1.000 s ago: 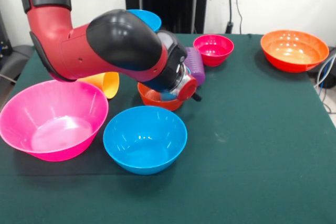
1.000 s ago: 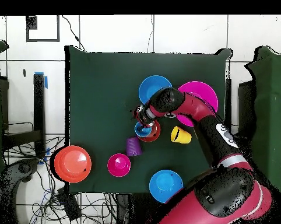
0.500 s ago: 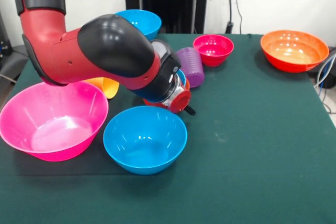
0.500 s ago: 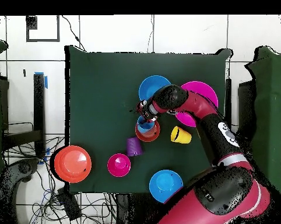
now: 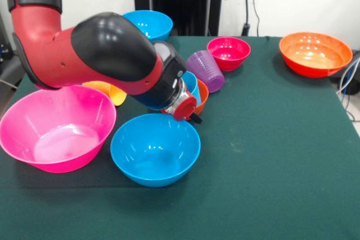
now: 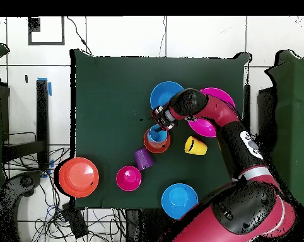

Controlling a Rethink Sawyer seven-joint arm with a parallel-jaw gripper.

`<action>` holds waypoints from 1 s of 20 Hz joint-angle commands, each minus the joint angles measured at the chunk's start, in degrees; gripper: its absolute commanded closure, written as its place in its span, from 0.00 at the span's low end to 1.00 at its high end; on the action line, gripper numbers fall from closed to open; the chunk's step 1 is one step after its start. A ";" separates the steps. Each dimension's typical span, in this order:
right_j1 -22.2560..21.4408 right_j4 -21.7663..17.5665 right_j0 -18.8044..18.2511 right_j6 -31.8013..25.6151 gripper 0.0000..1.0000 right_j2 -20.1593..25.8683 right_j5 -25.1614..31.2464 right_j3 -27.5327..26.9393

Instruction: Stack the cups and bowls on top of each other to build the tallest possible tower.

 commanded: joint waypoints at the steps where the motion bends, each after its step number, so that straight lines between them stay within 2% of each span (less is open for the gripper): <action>1: -7.13 0.30 -0.90 -8.40 0.00 -2.57 7.48 5.55; 6: -12.52 2.54 -1.85 -4.83 0.00 -2.53 9.23 12.83; 10: -17.71 5.49 -2.67 -0.54 0.00 -2.15 6.69 20.83; 18: -20.82 8.83 -1.98 0.57 0.00 -3.11 8.01 23.07; 20: -23.67 10.78 -2.25 0.81 0.00 -2.39 9.67 24.04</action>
